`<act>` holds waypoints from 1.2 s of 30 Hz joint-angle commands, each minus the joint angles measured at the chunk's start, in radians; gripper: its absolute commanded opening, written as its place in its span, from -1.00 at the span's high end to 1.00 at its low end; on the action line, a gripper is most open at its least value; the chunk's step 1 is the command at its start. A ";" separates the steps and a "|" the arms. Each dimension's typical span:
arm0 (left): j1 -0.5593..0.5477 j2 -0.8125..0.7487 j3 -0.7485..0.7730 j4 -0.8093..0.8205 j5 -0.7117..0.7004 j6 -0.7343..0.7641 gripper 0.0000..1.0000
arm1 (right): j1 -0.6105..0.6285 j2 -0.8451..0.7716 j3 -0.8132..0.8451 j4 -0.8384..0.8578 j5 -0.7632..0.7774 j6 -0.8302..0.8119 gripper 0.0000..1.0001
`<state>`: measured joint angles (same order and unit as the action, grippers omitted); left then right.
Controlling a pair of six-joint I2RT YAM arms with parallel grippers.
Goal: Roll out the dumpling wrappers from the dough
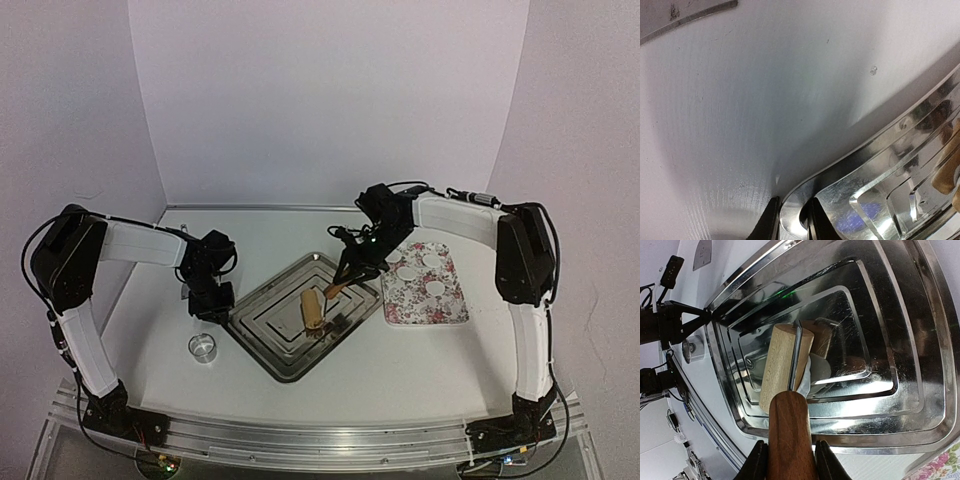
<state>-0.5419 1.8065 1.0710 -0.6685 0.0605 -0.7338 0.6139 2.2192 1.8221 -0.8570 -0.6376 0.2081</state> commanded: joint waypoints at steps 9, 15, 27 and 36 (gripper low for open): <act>0.001 0.003 -0.027 -0.022 -0.019 0.001 1.00 | 0.076 0.346 -0.134 -0.338 0.645 -0.023 1.00; 0.002 0.011 -0.023 -0.016 -0.011 0.005 1.00 | 0.087 0.360 -0.121 -0.341 0.645 -0.027 1.00; 0.002 0.003 -0.034 -0.009 -0.007 0.001 1.00 | 0.098 0.372 -0.095 -0.348 0.647 -0.029 1.00; 0.001 -0.002 -0.034 -0.004 -0.002 -0.001 1.00 | 0.113 0.386 -0.056 -0.358 0.651 -0.036 1.00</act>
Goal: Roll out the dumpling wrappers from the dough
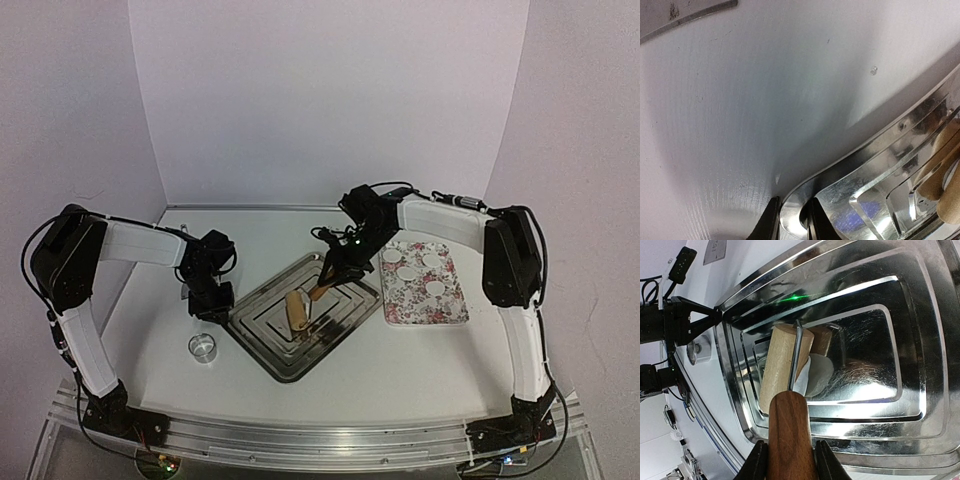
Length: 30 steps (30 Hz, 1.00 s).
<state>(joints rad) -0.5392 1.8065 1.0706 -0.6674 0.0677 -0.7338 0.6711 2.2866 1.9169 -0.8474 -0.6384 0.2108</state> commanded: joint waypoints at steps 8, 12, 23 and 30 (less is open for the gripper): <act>-0.002 -0.006 -0.032 0.003 -0.008 -0.004 1.00 | 0.072 0.332 -0.082 -0.389 0.655 -0.057 1.00; -0.003 0.009 -0.017 0.006 -0.011 0.002 1.00 | 0.082 0.321 -0.005 -0.413 0.653 -0.066 1.00; -0.002 0.075 0.077 -0.001 -0.019 0.035 1.00 | 0.098 0.297 0.262 -0.461 0.441 -0.114 1.00; -0.001 0.133 0.147 -0.001 -0.050 0.133 1.00 | 0.097 0.209 0.417 -0.434 0.182 -0.162 1.00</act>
<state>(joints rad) -0.5336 1.8700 1.1615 -0.7227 0.0629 -0.6728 0.7536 2.4353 2.3392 -1.1118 -0.5528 0.1101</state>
